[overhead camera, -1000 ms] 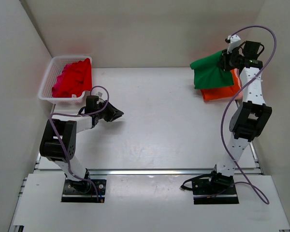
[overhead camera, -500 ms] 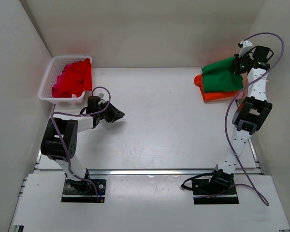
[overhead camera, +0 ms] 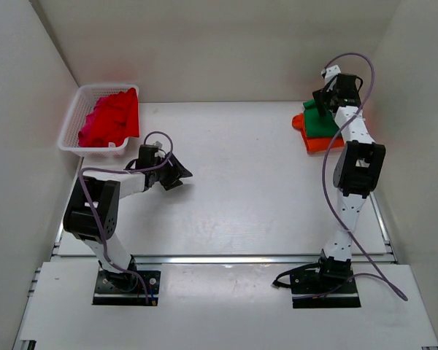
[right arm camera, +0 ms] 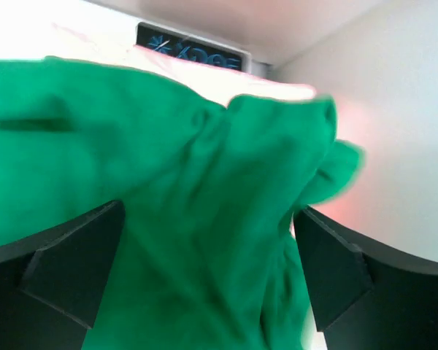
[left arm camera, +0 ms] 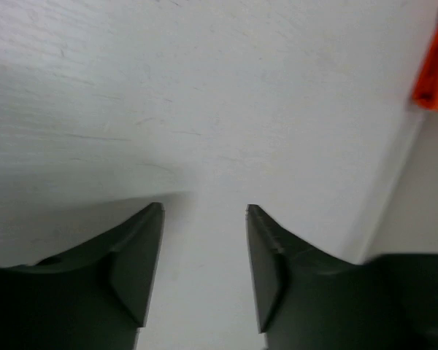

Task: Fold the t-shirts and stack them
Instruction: Put the neatly folded tshirt into the corner of the board with the right arm

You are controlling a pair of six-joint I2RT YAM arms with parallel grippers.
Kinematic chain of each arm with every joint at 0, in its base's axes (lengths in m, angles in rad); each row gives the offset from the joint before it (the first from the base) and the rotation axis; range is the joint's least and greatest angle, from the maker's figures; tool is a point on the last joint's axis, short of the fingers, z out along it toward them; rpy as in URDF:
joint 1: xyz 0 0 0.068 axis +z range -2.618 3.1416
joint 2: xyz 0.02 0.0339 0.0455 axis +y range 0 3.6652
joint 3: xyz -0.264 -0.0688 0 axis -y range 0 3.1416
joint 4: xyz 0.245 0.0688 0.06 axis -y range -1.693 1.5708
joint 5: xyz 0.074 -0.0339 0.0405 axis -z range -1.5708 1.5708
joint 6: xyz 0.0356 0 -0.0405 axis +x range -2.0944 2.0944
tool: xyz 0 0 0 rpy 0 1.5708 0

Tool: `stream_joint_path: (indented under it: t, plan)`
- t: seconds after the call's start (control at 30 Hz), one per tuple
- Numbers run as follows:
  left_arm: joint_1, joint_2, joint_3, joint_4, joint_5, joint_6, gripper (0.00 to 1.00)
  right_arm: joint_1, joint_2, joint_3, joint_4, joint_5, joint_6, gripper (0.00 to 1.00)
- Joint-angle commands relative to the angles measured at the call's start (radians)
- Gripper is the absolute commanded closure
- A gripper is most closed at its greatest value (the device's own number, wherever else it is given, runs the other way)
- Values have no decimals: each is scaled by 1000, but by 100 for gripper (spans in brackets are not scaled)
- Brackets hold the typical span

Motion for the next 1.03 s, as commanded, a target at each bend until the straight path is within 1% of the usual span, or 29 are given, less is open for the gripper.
stream_joint_path:
  t: [0.0, 0.03, 0.07, 0.1, 0.13, 0.17, 0.2, 0.23, 0.27, 0.3, 0.37, 0.43, 0.47, 0.5, 0.53, 0.57, 0.6, 0.67, 0.7, 0.73, 0.77, 0.83, 0.9, 0.93, 0.97, 1.0]
  plan:
    - [-27, -51, 99, -187, -156, 146, 32, 44, -272, -122, 209, 258, -17, 0]
    - [-33, -65, 111, -253, -178, 163, 29, 48, -318, -207, 238, 281, -17, 1]
    - [-36, -71, 134, -282, -207, 204, 29, 61, -413, -257, 293, 313, -5, 1]
    - [-39, -71, 143, -339, -230, 224, 27, 67, -456, -348, 333, 321, 14, 1]
    - [-41, -82, 156, -389, -243, 257, 26, 72, -549, -422, 356, 332, 49, 1]
    - [-36, -86, 171, -411, -258, 290, 26, 74, -628, -452, 355, 322, 72, 1]
    - [-35, -97, 177, -457, -264, 316, 25, 65, -698, -516, 340, 270, 130, 1]
    - [-24, -91, 174, -495, -261, 329, 2, 63, -742, -579, 341, 227, 200, 1]
    - [-15, -103, 179, -527, -254, 341, 1, 66, -809, -642, 312, 225, 232, 1]
    - [-15, -115, 167, -541, -250, 347, 1, 81, -876, -670, 277, 211, 293, 1]
    - [-11, -134, 145, -543, -246, 369, 1, 127, -949, -740, 200, 203, 368, 0]
    - [-34, -151, 145, -546, -285, 389, 1, 214, -1007, -838, 113, 179, 458, 1]
    - [-47, -149, 151, -574, -296, 406, 2, 235, -1047, -864, 98, 161, 480, 7]
    - [-54, -143, 165, -578, -301, 409, 1, 271, -1081, -930, 68, 118, 546, 8]
    - [-61, -142, 180, -594, -262, 413, 1, 317, -1098, -993, 61, 105, 615, 7]
    - [-55, -145, 196, -607, -220, 450, 2, 340, -1130, -1057, 62, 92, 646, 1]
    - [-62, -152, 211, -627, -183, 458, 2, 397, -1154, -1088, 77, 104, 660, 1]
    - [-74, -191, 206, -634, -201, 455, 1, 466, -1181, -1170, 94, 136, 704, 1]
    - [-90, -216, 199, -640, -198, 499, 1, 498, -1200, -1185, 87, 139, 718, 1]
    - [-100, -235, 200, -643, -218, 536, 1, 524, -1219, -1211, 93, 128, 744, 1]
    - [-119, -253, 193, -650, -271, 565, 1, 552, -1242, -1237, 96, 137, 759, 1]
    - [-136, -296, 171, -649, -248, 609, 1, 592, -1273, -1286, 100, 166, 769, 1]
    - [-96, -324, 132, -644, -203, 626, 1, 620, -1315, -1348, 105, 159, 782, 1]
    - [-87, -338, 116, -644, -159, 671, 1, 621, -1337, -1369, 117, 147, 783, 1]
    - [-81, -356, 99, -646, -169, 686, 1, 627, -1355, -1382, 113, 139, 784, 1]
    - [-78, -372, 79, -609, -186, 680, 1, 629, -1360, -1397, 107, 131, 787, 1]
